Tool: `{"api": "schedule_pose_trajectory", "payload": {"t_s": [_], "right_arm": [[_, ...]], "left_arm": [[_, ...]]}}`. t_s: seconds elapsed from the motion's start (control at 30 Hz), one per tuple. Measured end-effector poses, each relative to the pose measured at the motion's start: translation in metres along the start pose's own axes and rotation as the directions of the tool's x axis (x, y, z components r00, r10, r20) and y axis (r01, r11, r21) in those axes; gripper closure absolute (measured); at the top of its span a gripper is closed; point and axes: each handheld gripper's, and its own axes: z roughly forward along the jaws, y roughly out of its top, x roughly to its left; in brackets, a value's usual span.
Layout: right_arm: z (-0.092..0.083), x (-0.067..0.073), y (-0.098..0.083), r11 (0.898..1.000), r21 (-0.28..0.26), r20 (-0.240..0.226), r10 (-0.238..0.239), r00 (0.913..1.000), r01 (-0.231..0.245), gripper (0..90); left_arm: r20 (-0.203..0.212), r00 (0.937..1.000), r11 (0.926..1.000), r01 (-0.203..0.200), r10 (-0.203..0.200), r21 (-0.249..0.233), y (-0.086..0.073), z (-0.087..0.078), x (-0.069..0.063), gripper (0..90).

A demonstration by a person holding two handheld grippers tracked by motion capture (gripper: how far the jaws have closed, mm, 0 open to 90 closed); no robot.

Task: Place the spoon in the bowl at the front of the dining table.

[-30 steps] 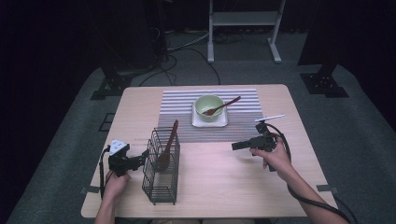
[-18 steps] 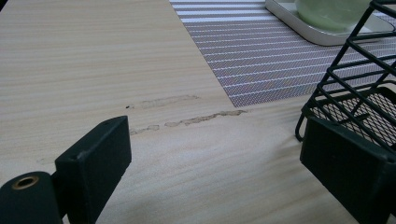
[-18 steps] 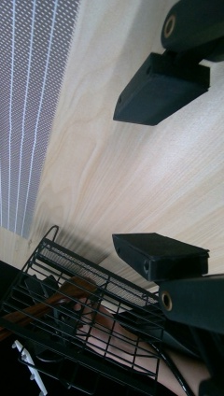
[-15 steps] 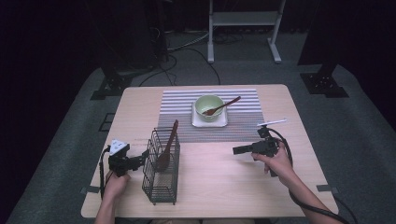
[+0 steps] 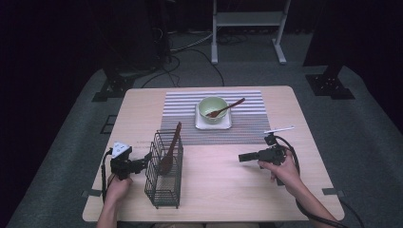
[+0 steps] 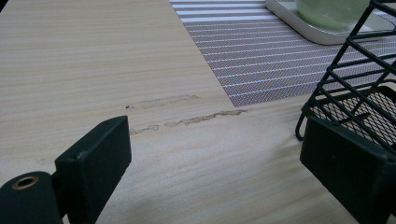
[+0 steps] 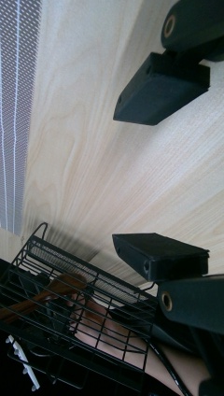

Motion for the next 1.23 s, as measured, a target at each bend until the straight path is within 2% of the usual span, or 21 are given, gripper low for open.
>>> {"api": "schedule_pose_trajectory", "payload": {"t_s": [0.33, 0.9, 1.1, 1.23], "right_arm": [[0.002, 0.002, -0.012, 1.0, 0.002, -0.015, -0.005, 0.9999, 0.005, 33.0], [-0.004, 0.007, -0.032, 1.0, -0.03, -0.048, -0.008, 0.9988, 0.006, 32.7], [-0.005, 0.01, -0.038, 0.999, -0.032, -0.049, -0.02, 0.9986, 0.018, 32.3], [-0.008, 0.011, -0.045, 0.998, -0.054, -0.066, -0.028, 0.9974, 0.025, 31.9]], "left_arm": [[0.001, 1.0, 1.0, -0.003, 0.003, 0.001, 0.0, 0.0, 0.0, 8.1], [0.001, 1.0, 1.0, 0.0, 0.0, 0.002, 0.0, 0.0, 0.0, 8.1], [0.002, 1.0, 1.0, 0.001, -0.001, 0.002, 0.0, 0.001, 0.0, 8.0], [0.0, 1.0, 1.0, 0.007, -0.007, 0.003, 0.0, 0.001, 0.0, 8.0]]}}
